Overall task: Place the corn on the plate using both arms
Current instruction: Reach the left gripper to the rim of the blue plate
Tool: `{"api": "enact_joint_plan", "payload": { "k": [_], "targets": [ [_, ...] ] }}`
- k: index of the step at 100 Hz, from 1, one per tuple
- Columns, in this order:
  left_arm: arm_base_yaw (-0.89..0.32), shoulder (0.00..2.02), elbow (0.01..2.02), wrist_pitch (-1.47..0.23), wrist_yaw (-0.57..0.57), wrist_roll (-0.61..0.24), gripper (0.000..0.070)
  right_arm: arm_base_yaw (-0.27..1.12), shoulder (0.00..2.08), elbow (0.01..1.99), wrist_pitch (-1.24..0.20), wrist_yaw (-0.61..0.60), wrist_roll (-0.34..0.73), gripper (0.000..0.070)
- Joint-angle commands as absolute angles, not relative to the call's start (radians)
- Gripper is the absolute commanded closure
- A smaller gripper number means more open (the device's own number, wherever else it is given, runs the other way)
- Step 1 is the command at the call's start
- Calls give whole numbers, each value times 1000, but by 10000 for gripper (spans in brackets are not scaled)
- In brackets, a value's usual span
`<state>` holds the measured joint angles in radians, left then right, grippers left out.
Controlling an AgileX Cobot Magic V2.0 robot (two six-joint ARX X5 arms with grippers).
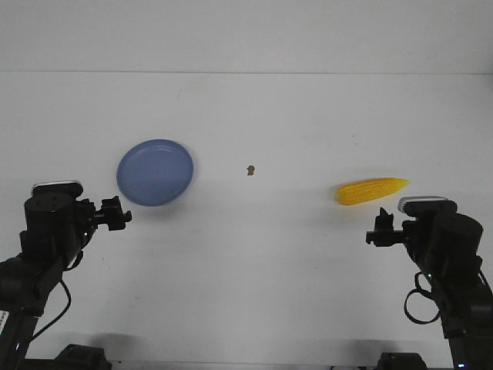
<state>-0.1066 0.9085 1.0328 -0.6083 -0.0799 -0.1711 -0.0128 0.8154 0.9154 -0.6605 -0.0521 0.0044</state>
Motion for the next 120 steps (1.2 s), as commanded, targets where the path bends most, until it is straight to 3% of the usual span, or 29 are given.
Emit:
{"api": "enact_joint_plan", "payload": {
  "k": [1, 27, 54, 79, 105, 120],
  "targets": [
    [-106, 915, 1052, -605, -83, -175, 259, -12, 818, 931, -652, -48, 21, 170],
    [-61, 1004, 1056, -498, -83, -182, 236, -12, 819, 931, -644, -48, 27, 170],
    [70, 1381, 1201, -468, -77, -203, 234, -12, 819, 931, -643, -48, 30, 170],
    [109, 1702, 1387, -472, 44, -197, 235, -12, 819, 931, -644, -49, 37, 170],
    [109, 1861, 1417, -477, 59, -196, 235, -12, 819, 931, -643, -48, 37, 170],
    [109, 1912, 1417, -474, 125, -197, 235, -12, 819, 931, -639, -48, 37, 170]
  ]
}}
